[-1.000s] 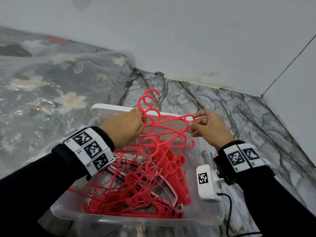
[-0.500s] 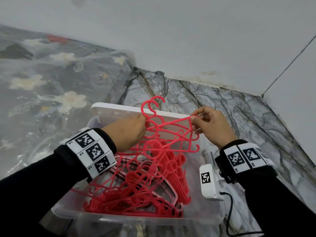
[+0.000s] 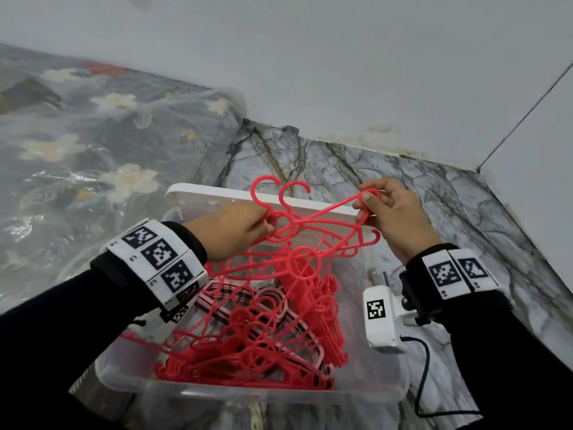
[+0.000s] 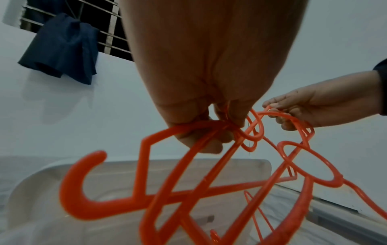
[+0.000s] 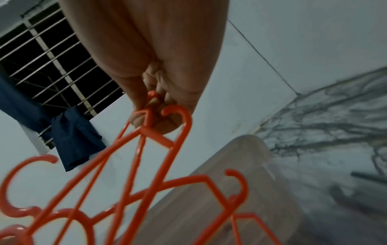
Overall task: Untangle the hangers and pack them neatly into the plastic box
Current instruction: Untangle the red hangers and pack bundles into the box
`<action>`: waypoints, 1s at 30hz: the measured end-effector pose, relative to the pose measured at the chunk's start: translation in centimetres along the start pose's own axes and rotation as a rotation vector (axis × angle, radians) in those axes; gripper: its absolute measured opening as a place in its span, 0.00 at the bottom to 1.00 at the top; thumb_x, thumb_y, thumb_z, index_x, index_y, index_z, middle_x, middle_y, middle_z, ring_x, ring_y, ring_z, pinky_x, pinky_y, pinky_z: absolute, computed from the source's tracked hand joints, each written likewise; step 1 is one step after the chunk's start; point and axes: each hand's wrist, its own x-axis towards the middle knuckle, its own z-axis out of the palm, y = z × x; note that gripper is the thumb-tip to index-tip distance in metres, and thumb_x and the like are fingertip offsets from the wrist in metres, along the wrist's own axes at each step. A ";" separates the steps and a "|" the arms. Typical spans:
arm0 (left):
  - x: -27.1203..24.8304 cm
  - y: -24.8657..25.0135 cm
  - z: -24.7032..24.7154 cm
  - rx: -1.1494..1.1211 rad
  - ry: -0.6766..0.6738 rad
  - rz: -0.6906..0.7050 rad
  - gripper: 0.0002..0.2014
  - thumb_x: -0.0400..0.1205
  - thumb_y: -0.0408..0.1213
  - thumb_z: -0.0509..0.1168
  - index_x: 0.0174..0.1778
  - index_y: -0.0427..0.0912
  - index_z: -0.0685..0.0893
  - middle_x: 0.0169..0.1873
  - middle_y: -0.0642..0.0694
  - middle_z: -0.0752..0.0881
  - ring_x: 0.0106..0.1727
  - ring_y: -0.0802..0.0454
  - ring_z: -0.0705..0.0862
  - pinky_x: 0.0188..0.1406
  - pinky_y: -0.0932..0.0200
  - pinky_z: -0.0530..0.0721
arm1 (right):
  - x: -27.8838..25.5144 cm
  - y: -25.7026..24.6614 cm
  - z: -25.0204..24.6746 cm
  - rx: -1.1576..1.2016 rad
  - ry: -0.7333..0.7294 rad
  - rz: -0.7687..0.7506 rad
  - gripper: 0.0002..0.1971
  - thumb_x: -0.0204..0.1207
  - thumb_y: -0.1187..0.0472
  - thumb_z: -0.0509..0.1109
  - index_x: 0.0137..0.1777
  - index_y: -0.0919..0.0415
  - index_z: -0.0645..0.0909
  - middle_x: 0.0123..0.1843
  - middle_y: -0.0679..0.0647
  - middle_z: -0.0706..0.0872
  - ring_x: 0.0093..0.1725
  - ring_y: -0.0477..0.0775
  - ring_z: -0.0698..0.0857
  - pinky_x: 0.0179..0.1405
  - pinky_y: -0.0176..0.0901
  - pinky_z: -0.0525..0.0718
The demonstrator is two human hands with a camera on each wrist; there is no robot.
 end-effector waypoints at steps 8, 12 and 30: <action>0.0 -1.0 -0.3 -0.172 -0.039 -0.118 0.10 0.83 0.42 0.64 0.38 0.44 0.82 0.27 0.54 0.81 0.26 0.60 0.80 0.28 0.69 0.77 | -0.6 -0.2 0.5 -0.023 -0.066 0.014 0.09 0.78 0.74 0.65 0.47 0.60 0.81 0.35 0.54 0.83 0.25 0.42 0.81 0.27 0.31 0.82; -0.2 -0.9 -0.3 -0.332 -0.049 -0.148 0.09 0.82 0.41 0.66 0.46 0.39 0.87 0.29 0.51 0.86 0.22 0.65 0.81 0.25 0.70 0.79 | -0.6 -0.2 0.5 0.042 -0.067 0.069 0.08 0.79 0.73 0.64 0.46 0.61 0.80 0.35 0.54 0.88 0.25 0.46 0.84 0.30 0.37 0.87; -0.2 -0.8 -0.2 -0.231 0.024 -0.139 0.05 0.72 0.41 0.78 0.38 0.45 0.91 0.26 0.56 0.88 0.28 0.62 0.85 0.32 0.72 0.80 | -0.3 0.8 0.4 0.038 -0.001 0.149 0.08 0.79 0.73 0.65 0.43 0.61 0.80 0.28 0.49 0.89 0.29 0.46 0.88 0.34 0.37 0.85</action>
